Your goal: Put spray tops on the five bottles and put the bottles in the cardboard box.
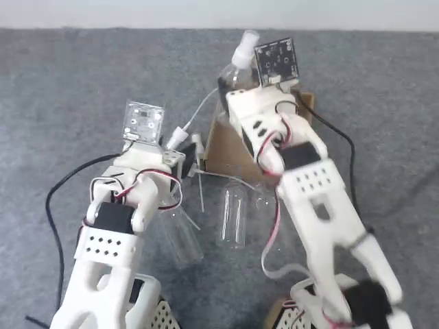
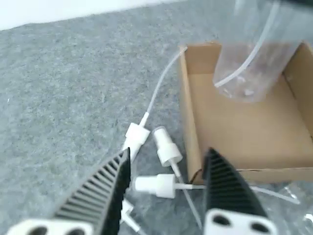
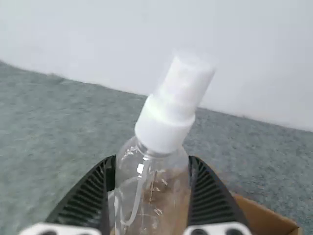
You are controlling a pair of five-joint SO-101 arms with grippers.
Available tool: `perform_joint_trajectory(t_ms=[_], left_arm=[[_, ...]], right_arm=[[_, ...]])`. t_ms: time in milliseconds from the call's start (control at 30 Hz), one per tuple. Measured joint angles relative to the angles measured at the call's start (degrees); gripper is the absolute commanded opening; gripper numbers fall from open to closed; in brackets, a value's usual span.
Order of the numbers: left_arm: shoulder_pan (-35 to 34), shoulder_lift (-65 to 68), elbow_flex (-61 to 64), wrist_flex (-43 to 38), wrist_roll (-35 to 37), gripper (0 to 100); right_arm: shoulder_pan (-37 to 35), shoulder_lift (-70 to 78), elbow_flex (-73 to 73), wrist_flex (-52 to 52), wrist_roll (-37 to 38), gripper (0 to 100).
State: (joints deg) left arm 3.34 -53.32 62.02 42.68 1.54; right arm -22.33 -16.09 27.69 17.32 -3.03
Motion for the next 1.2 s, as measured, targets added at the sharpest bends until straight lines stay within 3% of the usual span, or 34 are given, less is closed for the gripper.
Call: perform_joint_trajectory(t_ms=[167, 700, 1200], left_arm=[[-1.9, 0.0, 0.0, 0.0, 0.1, 16], [-2.4, 0.0, 0.0, 0.0, 0.1, 16], [-2.4, 0.0, 0.0, 0.0, 0.1, 16]], right_arm=[[3.4, 10.5, 0.0, -9.8, 0.0, 0.6], [3.0, 27.2, 0.0, -30.0, 4.6, 0.6], [3.1, 33.3, -0.1, -33.8, 4.6, 0.6]])
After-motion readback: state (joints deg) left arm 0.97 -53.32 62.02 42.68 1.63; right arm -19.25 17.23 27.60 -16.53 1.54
